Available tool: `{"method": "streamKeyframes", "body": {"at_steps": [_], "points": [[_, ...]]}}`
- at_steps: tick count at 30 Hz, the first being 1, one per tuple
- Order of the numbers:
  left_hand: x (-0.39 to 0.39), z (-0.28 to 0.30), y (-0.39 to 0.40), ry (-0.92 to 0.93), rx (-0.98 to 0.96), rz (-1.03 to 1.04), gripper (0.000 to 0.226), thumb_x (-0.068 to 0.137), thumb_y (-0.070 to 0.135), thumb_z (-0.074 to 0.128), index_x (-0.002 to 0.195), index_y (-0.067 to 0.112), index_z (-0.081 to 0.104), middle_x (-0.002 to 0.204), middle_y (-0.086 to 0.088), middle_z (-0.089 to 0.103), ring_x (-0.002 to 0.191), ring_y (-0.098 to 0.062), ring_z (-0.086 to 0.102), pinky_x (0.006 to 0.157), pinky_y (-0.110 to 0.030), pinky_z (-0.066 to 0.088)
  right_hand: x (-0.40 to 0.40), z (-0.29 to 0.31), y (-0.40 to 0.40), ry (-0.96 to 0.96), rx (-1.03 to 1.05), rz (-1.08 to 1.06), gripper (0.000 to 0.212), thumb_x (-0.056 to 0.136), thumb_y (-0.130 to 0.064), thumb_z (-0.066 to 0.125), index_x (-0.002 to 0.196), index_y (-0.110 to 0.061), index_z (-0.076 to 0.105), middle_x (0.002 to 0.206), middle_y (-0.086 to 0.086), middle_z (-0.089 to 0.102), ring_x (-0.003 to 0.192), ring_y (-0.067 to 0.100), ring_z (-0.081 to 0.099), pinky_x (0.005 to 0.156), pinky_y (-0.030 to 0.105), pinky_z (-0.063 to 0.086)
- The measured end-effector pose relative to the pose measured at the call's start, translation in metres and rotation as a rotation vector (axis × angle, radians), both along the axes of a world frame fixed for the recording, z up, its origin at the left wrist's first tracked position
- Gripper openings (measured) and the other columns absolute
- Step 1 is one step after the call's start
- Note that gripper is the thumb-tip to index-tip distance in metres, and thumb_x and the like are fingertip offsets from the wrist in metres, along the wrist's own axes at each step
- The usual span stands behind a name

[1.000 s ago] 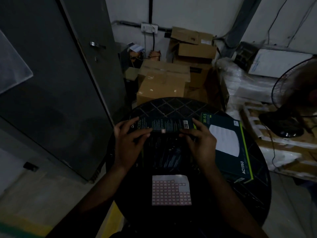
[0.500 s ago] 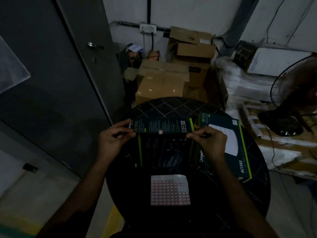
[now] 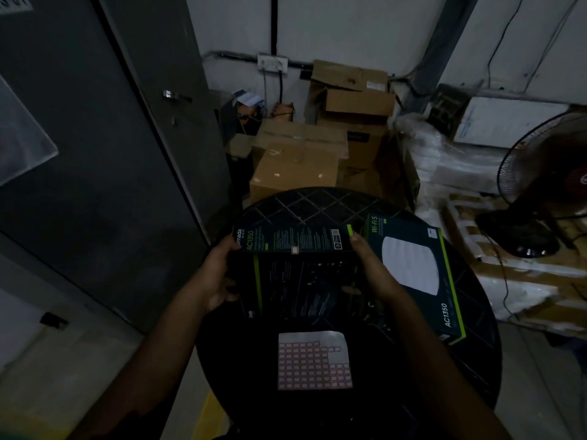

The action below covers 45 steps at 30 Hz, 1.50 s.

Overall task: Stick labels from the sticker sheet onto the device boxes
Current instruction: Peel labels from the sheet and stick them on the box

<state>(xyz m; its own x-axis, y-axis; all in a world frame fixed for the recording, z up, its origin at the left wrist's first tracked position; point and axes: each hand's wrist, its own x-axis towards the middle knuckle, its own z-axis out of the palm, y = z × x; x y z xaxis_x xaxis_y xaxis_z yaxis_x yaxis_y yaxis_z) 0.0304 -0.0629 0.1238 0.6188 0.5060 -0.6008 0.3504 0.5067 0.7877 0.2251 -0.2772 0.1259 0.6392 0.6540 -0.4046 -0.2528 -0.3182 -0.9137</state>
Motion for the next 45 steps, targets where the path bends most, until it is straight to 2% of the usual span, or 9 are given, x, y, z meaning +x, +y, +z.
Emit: {"method": "streamKeyframes", "body": {"at_steps": [9,14,17,20,22,25,28,33,45], "points": [[0.000,0.009,0.008,-0.146,-0.105,0.169,0.029,0.088,0.041,0.044,0.082,0.021,0.063,0.085,-0.007,0.062,0.088,-0.031,0.055,0.093,-0.057,0.037,-0.004,0.018,0.005,0.214,0.022,-0.083,0.075,0.075,-0.078,0.061,0.135,-0.034,0.056,0.134,0.010,0.061,0.115,0.038,0.063,0.074,0.059,0.059],[-0.011,-0.015,0.008,-0.104,-0.159,0.133,0.013,0.089,0.027,0.061,0.090,0.014,0.059,0.079,-0.008,0.059,0.063,-0.024,0.063,0.062,-0.031,0.052,-0.027,0.017,0.005,0.000,-0.037,-0.164,0.041,0.087,-0.052,0.068,0.080,-0.012,0.060,0.088,0.001,0.065,0.082,0.014,0.063,0.057,0.029,0.051],[-0.013,-0.030,0.013,-0.142,-0.109,0.124,0.050,0.086,0.001,0.061,0.127,0.028,0.049,0.115,-0.011,0.059,0.100,-0.032,0.064,0.080,-0.042,0.056,-0.032,0.001,0.002,-0.103,0.007,-0.192,0.030,0.085,-0.013,0.074,0.066,-0.014,0.050,0.060,-0.003,0.053,0.059,0.011,0.053,0.049,0.023,0.044],[-0.025,-0.042,0.017,-0.174,0.045,-0.007,0.074,0.082,-0.009,0.056,0.142,0.033,0.048,0.133,-0.001,0.057,0.120,-0.026,0.056,0.102,-0.043,0.048,-0.042,-0.016,-0.005,-0.089,0.084,-0.130,0.022,0.084,0.004,0.069,0.071,-0.012,0.060,0.075,0.002,0.064,0.072,0.014,0.063,0.061,0.029,0.051],[-0.033,-0.043,0.015,-0.264,0.162,-0.086,0.082,0.082,-0.013,0.057,0.145,0.038,0.044,0.140,0.007,0.054,0.124,-0.015,0.055,0.098,-0.030,0.048,-0.050,-0.026,-0.003,-0.012,0.139,-0.083,0.027,0.086,0.011,0.060,0.088,-0.015,0.067,0.120,0.002,0.062,0.109,0.014,0.063,0.076,0.030,0.056],[-0.031,-0.038,0.019,-0.297,0.406,-0.277,0.080,0.087,-0.010,0.056,0.146,0.043,0.039,0.145,0.016,0.046,0.123,0.008,0.049,0.092,-0.011,0.045,-0.060,-0.036,0.008,-0.111,0.004,0.043,0.059,0.087,-0.002,0.066,0.131,-0.042,0.060,0.164,-0.009,0.008,0.153,0.020,0.011,0.112,0.035,0.035],[-0.024,-0.035,0.029,-0.284,0.654,-0.530,0.071,0.088,0.007,0.053,0.141,0.053,0.042,0.157,0.015,0.028,0.131,0.024,0.026,0.106,-0.006,0.027,-0.063,-0.033,0.015,-0.279,-0.082,0.109,0.079,0.064,-0.038,0.091,0.132,-0.055,0.055,0.166,-0.014,-0.008,0.154,0.013,-0.002,0.121,0.040,0.022],[-0.014,-0.049,0.038,-0.250,0.858,-0.654,0.051,0.076,0.044,0.068,0.118,0.067,0.053,0.161,0.012,-0.002,0.130,0.032,-0.006,0.113,-0.014,0.011,-0.060,-0.033,0.010,-0.402,-0.063,0.074,0.073,0.051,-0.051,0.093,0.120,-0.044,0.069,0.153,-0.022,0.036,0.145,0.004,0.032,0.120,0.041,0.034],[0.092,-0.043,-0.031,-0.501,0.888,-0.691,0.059,0.069,0.057,0.075,0.124,0.042,0.062,0.159,0.014,0.021,0.145,0.005,0.021,0.109,-0.011,0.023,0.007,-0.015,-0.079,-0.607,-0.036,-0.100,0.073,0.052,-0.052,0.093,0.119,-0.034,0.072,0.150,-0.019,0.044,0.140,-0.001,0.039,0.112,0.027,0.040]]}}
